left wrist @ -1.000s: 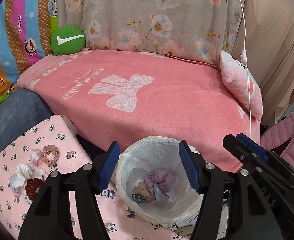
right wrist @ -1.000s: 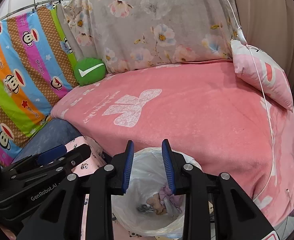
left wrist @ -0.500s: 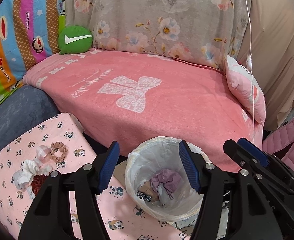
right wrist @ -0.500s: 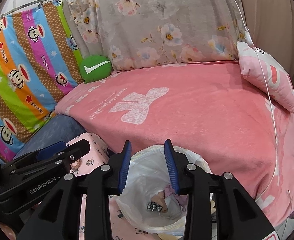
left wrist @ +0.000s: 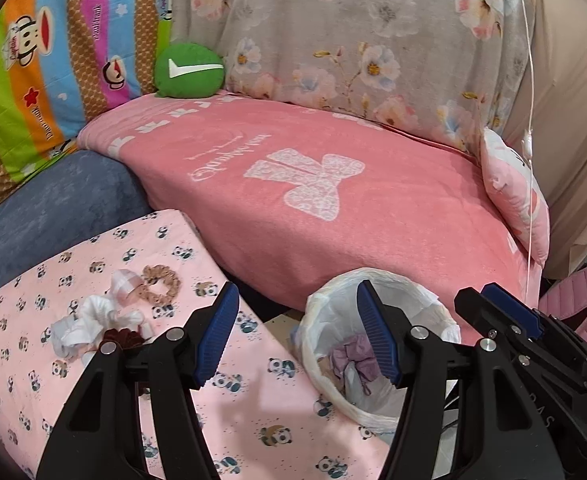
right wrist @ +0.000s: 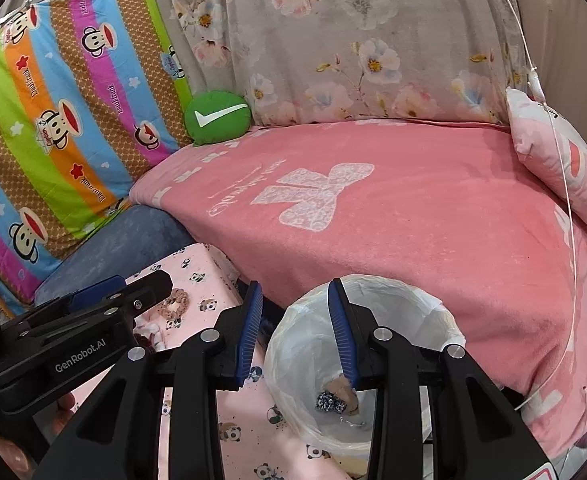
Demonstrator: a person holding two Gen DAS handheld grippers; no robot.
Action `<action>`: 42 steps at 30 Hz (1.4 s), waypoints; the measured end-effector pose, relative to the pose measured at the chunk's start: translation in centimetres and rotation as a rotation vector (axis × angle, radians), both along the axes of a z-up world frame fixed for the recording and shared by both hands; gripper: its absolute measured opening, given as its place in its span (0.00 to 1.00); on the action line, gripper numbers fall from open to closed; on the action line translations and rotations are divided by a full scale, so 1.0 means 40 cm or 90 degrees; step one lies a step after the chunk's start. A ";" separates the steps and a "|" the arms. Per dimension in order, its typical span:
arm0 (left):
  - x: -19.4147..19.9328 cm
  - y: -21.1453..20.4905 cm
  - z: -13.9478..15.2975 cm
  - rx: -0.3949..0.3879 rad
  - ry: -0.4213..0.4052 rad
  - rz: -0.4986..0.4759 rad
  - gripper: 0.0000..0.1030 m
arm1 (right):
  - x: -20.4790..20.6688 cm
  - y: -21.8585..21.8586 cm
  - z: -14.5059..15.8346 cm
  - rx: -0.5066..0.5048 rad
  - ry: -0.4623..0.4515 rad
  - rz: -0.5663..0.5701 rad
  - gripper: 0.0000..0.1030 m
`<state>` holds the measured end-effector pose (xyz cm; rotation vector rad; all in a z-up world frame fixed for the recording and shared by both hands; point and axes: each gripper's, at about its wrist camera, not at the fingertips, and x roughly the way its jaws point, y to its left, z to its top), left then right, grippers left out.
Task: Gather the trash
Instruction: 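Move both tools back over the remaining socks and scrunchies, then grasp the dark red scrunchie with the right tool while the left tool grasps a white sock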
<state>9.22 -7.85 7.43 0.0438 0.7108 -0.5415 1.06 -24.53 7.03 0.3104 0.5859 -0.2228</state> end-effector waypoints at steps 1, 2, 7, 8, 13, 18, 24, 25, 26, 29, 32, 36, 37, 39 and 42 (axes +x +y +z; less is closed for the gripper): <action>0.003 0.012 -0.002 -0.001 0.001 0.006 0.57 | 0.003 0.010 -0.001 -0.001 0.002 0.004 0.35; 0.006 0.023 -0.003 -0.002 0.002 0.010 0.57 | 0.007 0.022 -0.002 -0.003 0.003 0.009 0.35; 0.019 0.087 -0.016 0.000 0.006 0.041 0.57 | 0.031 0.090 -0.012 -0.008 0.014 0.041 0.35; 0.022 0.102 -0.019 0.000 0.008 0.047 0.57 | 0.038 0.108 -0.015 -0.009 0.016 0.049 0.35; 0.041 0.181 -0.035 -0.005 0.019 0.081 0.57 | 0.069 0.183 -0.026 -0.017 0.030 0.085 0.36; 0.061 0.266 -0.057 -0.004 0.030 0.120 0.57 | 0.101 0.264 -0.039 -0.028 0.044 0.121 0.36; 0.074 0.359 -0.092 -0.002 0.048 0.159 0.57 | 0.136 0.357 -0.056 -0.039 0.059 0.158 0.36; 0.078 0.371 -0.097 -0.002 0.051 0.164 0.57 | 0.143 0.374 -0.060 -0.041 0.062 0.165 0.36; 0.080 0.385 -0.103 -0.003 0.055 0.169 0.57 | 0.152 0.393 -0.064 -0.043 0.066 0.173 0.36; 0.088 0.428 -0.122 -0.005 0.067 0.187 0.57 | 0.166 0.431 -0.077 -0.048 0.075 0.188 0.36; 0.095 0.464 -0.141 -0.005 0.078 0.205 0.57 | 0.182 0.470 -0.092 -0.051 0.086 0.203 0.36; 0.106 0.506 -0.169 -0.001 0.092 0.224 0.57 | 0.208 0.517 -0.116 -0.052 0.101 0.218 0.36; 0.109 0.516 -0.177 0.000 0.096 0.228 0.57 | 0.212 0.523 -0.121 -0.052 0.103 0.221 0.36; 0.116 0.535 -0.192 -0.002 0.107 0.235 0.58 | 0.226 0.541 -0.136 -0.052 0.112 0.229 0.36; 0.125 0.564 -0.219 -0.005 0.123 0.248 0.65 | 0.251 0.571 -0.169 -0.054 0.128 0.244 0.36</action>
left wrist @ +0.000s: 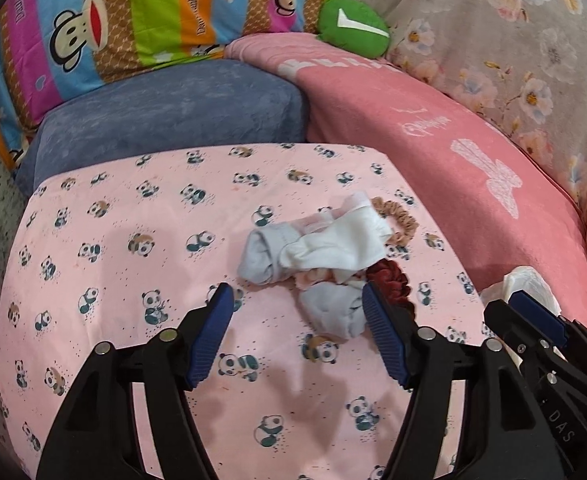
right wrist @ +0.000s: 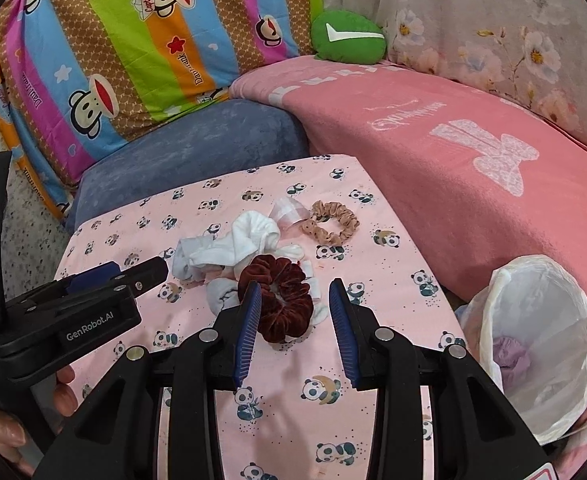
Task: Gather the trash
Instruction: 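Grasp the dark red scrunchie with the right tool while the left tool grasps a white sock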
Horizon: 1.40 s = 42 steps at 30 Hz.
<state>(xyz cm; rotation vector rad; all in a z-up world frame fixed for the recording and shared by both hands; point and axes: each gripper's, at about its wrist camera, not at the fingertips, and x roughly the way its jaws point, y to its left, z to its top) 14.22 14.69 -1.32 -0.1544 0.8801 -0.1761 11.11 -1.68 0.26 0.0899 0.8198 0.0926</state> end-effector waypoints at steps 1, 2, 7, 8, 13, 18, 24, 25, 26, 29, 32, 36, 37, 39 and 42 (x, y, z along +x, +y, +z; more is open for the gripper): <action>0.003 0.010 -0.009 -0.001 0.005 0.004 0.66 | 0.006 0.003 -0.008 0.000 0.004 0.004 0.36; 0.005 0.017 -0.017 -0.002 0.009 0.008 0.67 | 0.015 0.011 -0.023 0.001 0.011 0.009 0.38; 0.021 0.049 -0.053 -0.010 0.033 0.022 0.70 | 0.054 0.052 -0.083 0.002 0.038 0.029 0.43; 0.024 0.051 -0.059 -0.012 0.037 0.023 0.70 | 0.061 0.056 -0.092 0.002 0.042 0.030 0.43; 0.038 0.052 -0.092 -0.022 0.056 0.014 0.70 | 0.095 0.078 -0.140 -0.004 0.061 0.034 0.43; 0.057 0.031 -0.119 -0.034 0.076 -0.003 0.70 | 0.120 0.069 -0.187 0.004 0.085 0.032 0.30; 0.075 -0.009 -0.131 -0.057 0.088 -0.034 0.70 | 0.109 0.021 -0.180 0.022 0.075 0.009 0.17; 0.077 -0.020 -0.134 -0.060 0.090 -0.040 0.70 | 0.108 0.016 -0.177 0.023 0.072 0.007 0.17; 0.079 -0.029 -0.136 -0.062 0.091 -0.045 0.70 | 0.105 0.007 -0.169 0.027 0.067 0.002 0.17; 0.090 -0.060 -0.152 -0.066 0.106 -0.062 0.70 | 0.099 -0.014 -0.147 0.029 0.054 -0.011 0.17; 0.095 -0.077 -0.162 -0.075 0.115 -0.073 0.70 | 0.093 -0.032 -0.131 0.035 0.049 -0.021 0.16; 0.091 -0.083 -0.171 -0.094 0.127 -0.097 0.46 | 0.081 -0.055 -0.112 0.041 0.044 -0.027 0.17; 0.088 -0.085 -0.170 -0.101 0.130 -0.103 0.42 | 0.077 -0.058 -0.108 0.043 0.042 -0.029 0.17; 0.079 -0.089 -0.162 -0.101 0.125 -0.109 0.32 | 0.070 -0.064 -0.102 0.045 0.039 -0.030 0.17; 0.064 -0.091 -0.144 -0.094 0.117 -0.109 0.26 | 0.056 -0.071 -0.087 0.049 0.031 -0.033 0.17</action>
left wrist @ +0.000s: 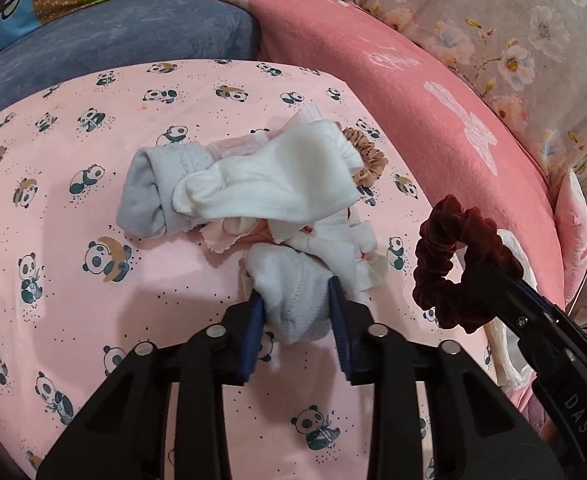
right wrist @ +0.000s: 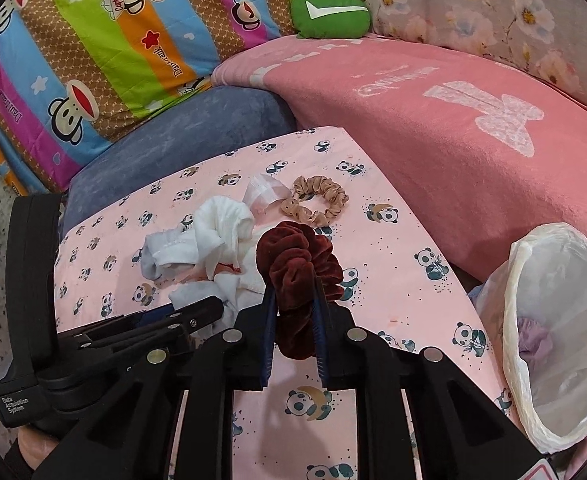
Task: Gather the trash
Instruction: 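Grasp the dark red scrunchie with the right tool while the left tool grasps a white sock, then carry the sock and red scrunchie toward the bin with both tools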
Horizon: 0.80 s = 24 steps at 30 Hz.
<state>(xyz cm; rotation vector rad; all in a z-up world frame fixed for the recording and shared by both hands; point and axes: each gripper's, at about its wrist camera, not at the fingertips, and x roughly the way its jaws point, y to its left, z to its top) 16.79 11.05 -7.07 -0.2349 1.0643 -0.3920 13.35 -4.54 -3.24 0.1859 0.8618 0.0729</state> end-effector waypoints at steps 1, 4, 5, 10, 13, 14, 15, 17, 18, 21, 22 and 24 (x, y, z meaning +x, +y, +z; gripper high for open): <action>-0.006 0.000 0.009 -0.001 -0.004 0.001 0.26 | -0.006 -0.003 0.009 0.001 -0.005 -0.001 0.17; -0.021 -0.005 0.043 0.002 -0.025 0.003 0.25 | -0.020 -0.009 0.030 0.003 -0.019 -0.003 0.17; -0.030 -0.007 0.060 0.005 -0.035 0.002 0.25 | -0.026 -0.012 0.040 0.004 -0.024 -0.004 0.17; -0.059 -0.037 0.142 0.019 -0.088 -0.004 0.25 | -0.063 -0.035 0.108 0.010 -0.065 -0.012 0.17; -0.079 -0.058 0.194 0.022 -0.121 -0.010 0.25 | -0.086 -0.049 0.149 0.009 -0.089 -0.015 0.17; -0.086 -0.066 0.211 0.024 -0.133 -0.013 0.25 | -0.098 -0.058 0.170 0.009 -0.102 -0.017 0.17; -0.092 -0.076 0.229 0.025 -0.145 -0.017 0.25 | -0.105 -0.064 0.183 0.009 -0.110 -0.018 0.17; -0.107 -0.096 0.260 0.027 -0.166 -0.026 0.25 | -0.123 -0.082 0.216 0.007 -0.129 -0.023 0.17; -0.114 -0.106 0.276 0.026 -0.177 -0.031 0.25 | -0.129 -0.086 0.226 0.006 -0.135 -0.025 0.17; -0.133 -0.146 0.319 0.025 -0.207 -0.050 0.25 | -0.159 -0.112 0.269 0.004 -0.160 -0.035 0.17; -0.141 -0.153 0.330 0.025 -0.215 -0.056 0.25 | -0.173 -0.127 0.287 0.004 -0.170 -0.041 0.17; -0.153 -0.178 0.354 0.024 -0.231 -0.069 0.25 | -0.189 -0.145 0.305 0.003 -0.182 -0.048 0.17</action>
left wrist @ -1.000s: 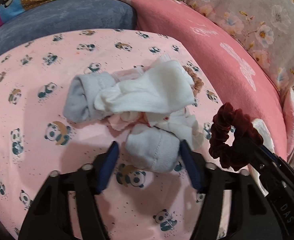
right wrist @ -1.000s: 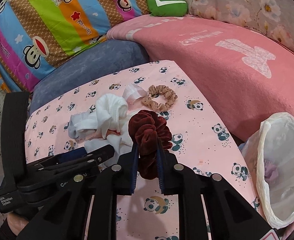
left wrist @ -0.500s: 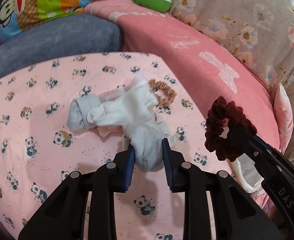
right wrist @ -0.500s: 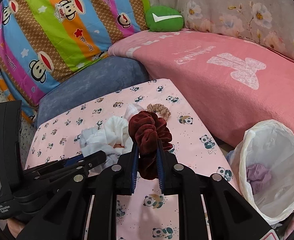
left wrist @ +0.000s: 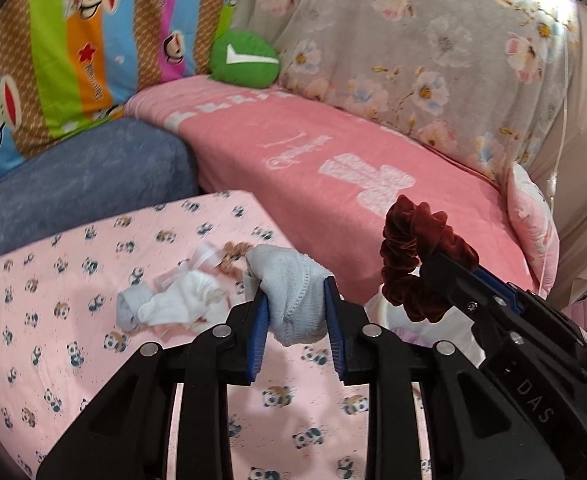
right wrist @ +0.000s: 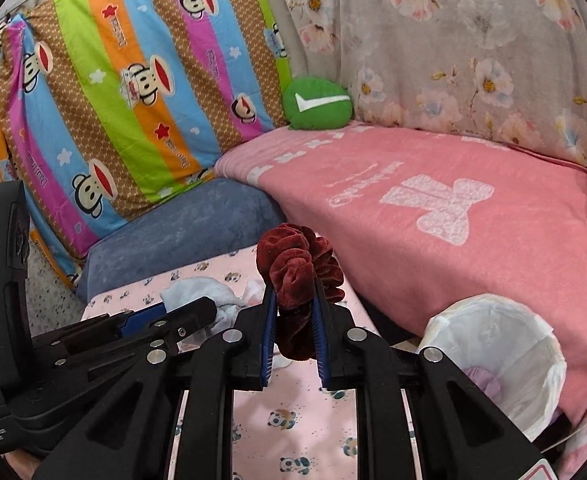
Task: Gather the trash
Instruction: 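Carry the sock and red scrunchie toward the bin with both tools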
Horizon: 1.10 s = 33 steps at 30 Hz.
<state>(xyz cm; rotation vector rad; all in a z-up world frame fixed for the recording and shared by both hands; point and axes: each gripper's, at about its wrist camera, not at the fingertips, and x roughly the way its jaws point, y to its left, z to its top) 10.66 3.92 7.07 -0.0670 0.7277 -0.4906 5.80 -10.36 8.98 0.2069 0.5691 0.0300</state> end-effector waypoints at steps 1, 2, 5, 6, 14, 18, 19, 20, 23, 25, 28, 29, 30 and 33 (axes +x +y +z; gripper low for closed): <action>-0.006 -0.012 0.011 0.001 -0.008 -0.007 0.25 | -0.012 -0.014 0.012 -0.001 -0.008 -0.006 0.17; -0.012 -0.023 0.021 0.001 -0.015 -0.013 0.25 | -0.020 -0.024 0.019 -0.001 -0.012 -0.010 0.17; -0.030 -0.059 0.046 -0.002 -0.030 -0.036 0.25 | -0.053 -0.064 0.043 -0.002 -0.028 -0.027 0.17; -0.035 -0.072 0.053 -0.002 -0.035 -0.043 0.25 | -0.064 -0.080 0.051 -0.002 -0.033 -0.034 0.17; -0.069 -0.179 0.080 0.001 -0.051 -0.098 0.25 | -0.132 -0.207 0.075 0.008 -0.052 -0.091 0.17; -0.083 -0.234 0.085 0.010 -0.055 -0.123 0.25 | -0.157 -0.271 0.072 0.016 -0.054 -0.116 0.17; -0.085 -0.247 0.085 0.012 -0.056 -0.129 0.25 | -0.162 -0.284 0.070 0.018 -0.053 -0.122 0.17; -0.087 -0.257 0.084 0.013 -0.055 -0.135 0.25 | -0.166 -0.294 0.069 0.019 -0.052 -0.124 0.17; -0.094 -0.294 0.079 0.017 -0.052 -0.152 0.25 | -0.178 -0.336 0.059 0.023 -0.049 -0.142 0.17; -0.097 -0.315 0.075 0.021 -0.049 -0.162 0.25 | -0.181 -0.356 0.053 0.025 -0.045 -0.151 0.17; -0.100 -0.344 0.066 0.025 -0.042 -0.175 0.25 | -0.187 -0.392 0.037 0.030 -0.038 -0.167 0.17; -0.100 -0.353 0.063 0.026 -0.040 -0.179 0.25 | -0.188 -0.397 0.035 0.031 -0.037 -0.169 0.17; -0.100 -0.363 0.059 0.030 -0.038 -0.183 0.25 | -0.190 -0.405 0.030 0.032 -0.035 -0.173 0.17; -0.101 -0.389 0.049 0.035 -0.032 -0.193 0.25 | -0.191 -0.430 0.016 0.037 -0.028 -0.184 0.17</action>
